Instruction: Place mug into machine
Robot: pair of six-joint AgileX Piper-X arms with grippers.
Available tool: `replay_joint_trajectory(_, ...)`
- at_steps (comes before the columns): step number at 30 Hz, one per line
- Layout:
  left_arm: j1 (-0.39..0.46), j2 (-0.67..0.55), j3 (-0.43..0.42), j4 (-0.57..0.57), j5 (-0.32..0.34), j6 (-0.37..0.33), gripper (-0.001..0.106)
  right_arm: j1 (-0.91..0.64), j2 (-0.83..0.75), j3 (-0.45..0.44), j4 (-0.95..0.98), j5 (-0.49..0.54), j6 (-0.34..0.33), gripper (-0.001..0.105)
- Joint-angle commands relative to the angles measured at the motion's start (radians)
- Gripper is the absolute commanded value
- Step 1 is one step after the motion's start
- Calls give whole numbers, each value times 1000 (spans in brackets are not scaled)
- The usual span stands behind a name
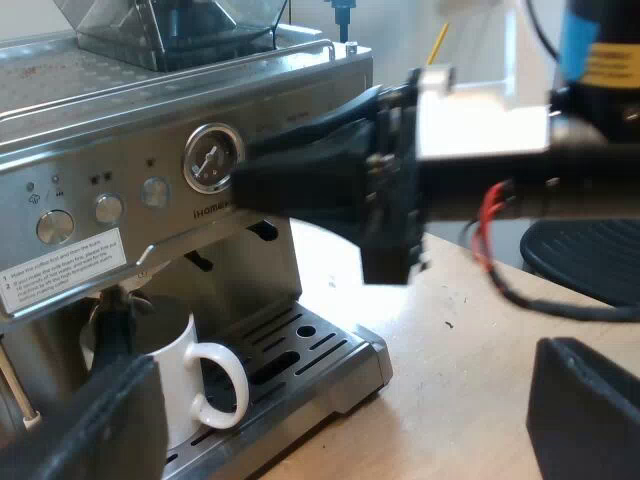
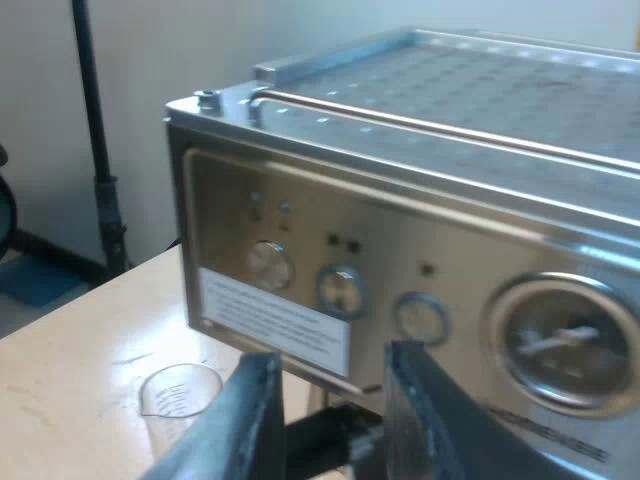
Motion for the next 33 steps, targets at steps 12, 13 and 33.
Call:
replay_joint_trajectory(12, -3, -4, -5, -17, 10, -3, 81, -13, 186, -147, -7, 21, 13, 0)
replay_joint_trajectory(13, -3, -4, -5, -17, 10, -3, 81, -18, 190, -152, -7, 29, 16, 0)
replay_joint_trajectory(33, -3, -4, -5, -17, 10, -3, 81, -98, 214, -153, -5, 13, 123, 0)
